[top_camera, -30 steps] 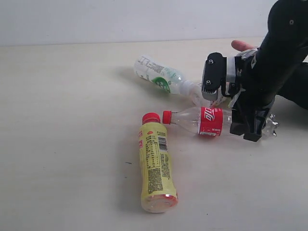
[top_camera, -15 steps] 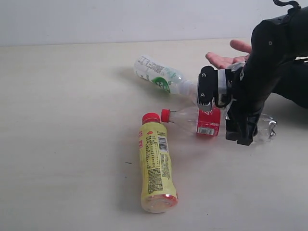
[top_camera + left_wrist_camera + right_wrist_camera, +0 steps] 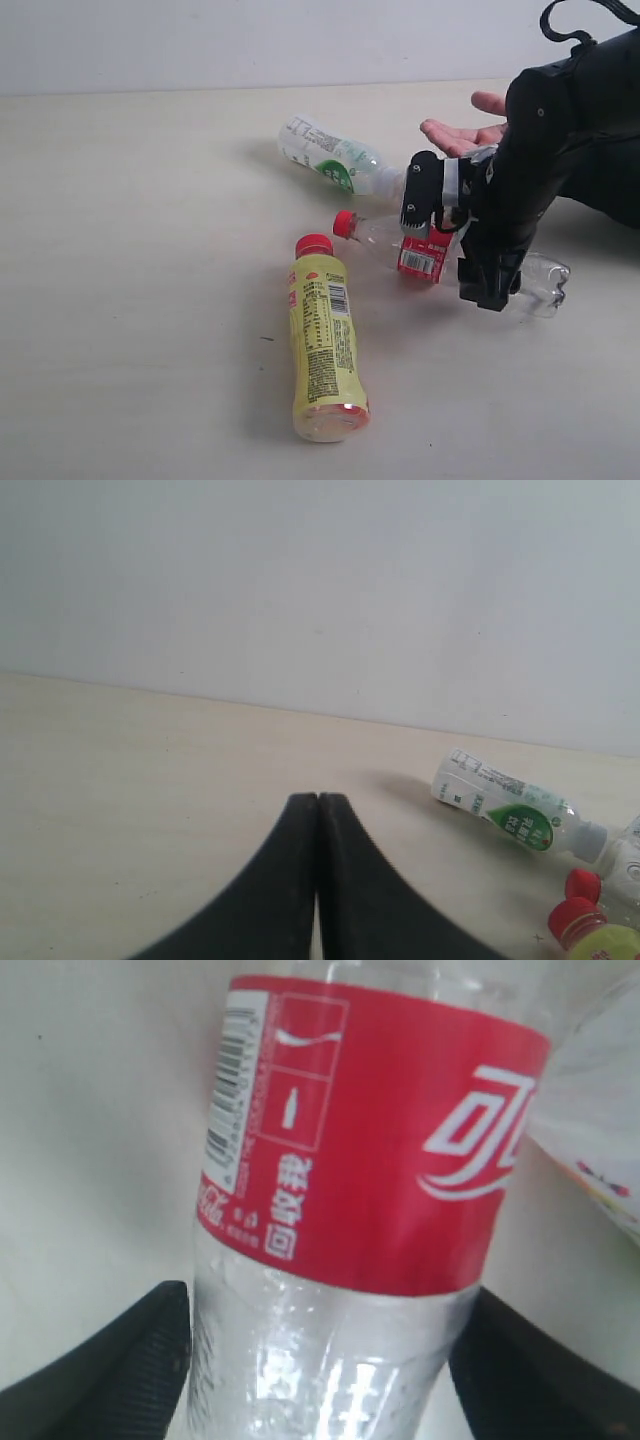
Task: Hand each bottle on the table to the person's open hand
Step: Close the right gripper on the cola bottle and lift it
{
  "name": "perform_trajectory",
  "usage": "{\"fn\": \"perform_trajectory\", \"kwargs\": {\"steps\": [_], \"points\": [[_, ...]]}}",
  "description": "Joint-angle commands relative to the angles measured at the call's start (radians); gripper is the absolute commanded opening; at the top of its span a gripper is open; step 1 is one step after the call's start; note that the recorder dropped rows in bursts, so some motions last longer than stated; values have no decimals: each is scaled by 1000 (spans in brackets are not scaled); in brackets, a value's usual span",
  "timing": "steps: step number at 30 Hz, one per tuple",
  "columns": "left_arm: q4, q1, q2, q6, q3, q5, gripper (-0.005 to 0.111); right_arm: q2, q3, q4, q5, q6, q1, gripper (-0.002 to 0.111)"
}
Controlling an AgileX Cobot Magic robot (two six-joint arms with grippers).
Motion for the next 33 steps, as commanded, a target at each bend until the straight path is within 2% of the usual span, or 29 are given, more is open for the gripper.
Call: {"fn": "perform_trajectory", "kwargs": {"steps": [1, 5, 8, 11, 18, 25, 33], "points": [[5, -7, -7, 0, 0, 1, 2, 29, 5, -5, -6, 53, 1, 69], [5, -7, -7, 0, 0, 1, 2, 49, 5, -5, -6, 90, 1, 68], [5, -7, -7, 0, 0, 1, 2, 47, 5, -5, -6, 116, 1, 58], [5, -7, -7, 0, 0, 1, 2, 44, 5, -5, 9, 158, 1, 44], [5, -7, -7, 0, 0, 1, 2, 44, 5, 11, 63, 216, 1, 2], [5, -7, -7, 0, 0, 1, 2, 28, 3, 13, 165, 219, 1, 0], [5, -7, -7, 0, 0, 1, 2, -126, -16, 65, 244, 219, 1, 0]]}}
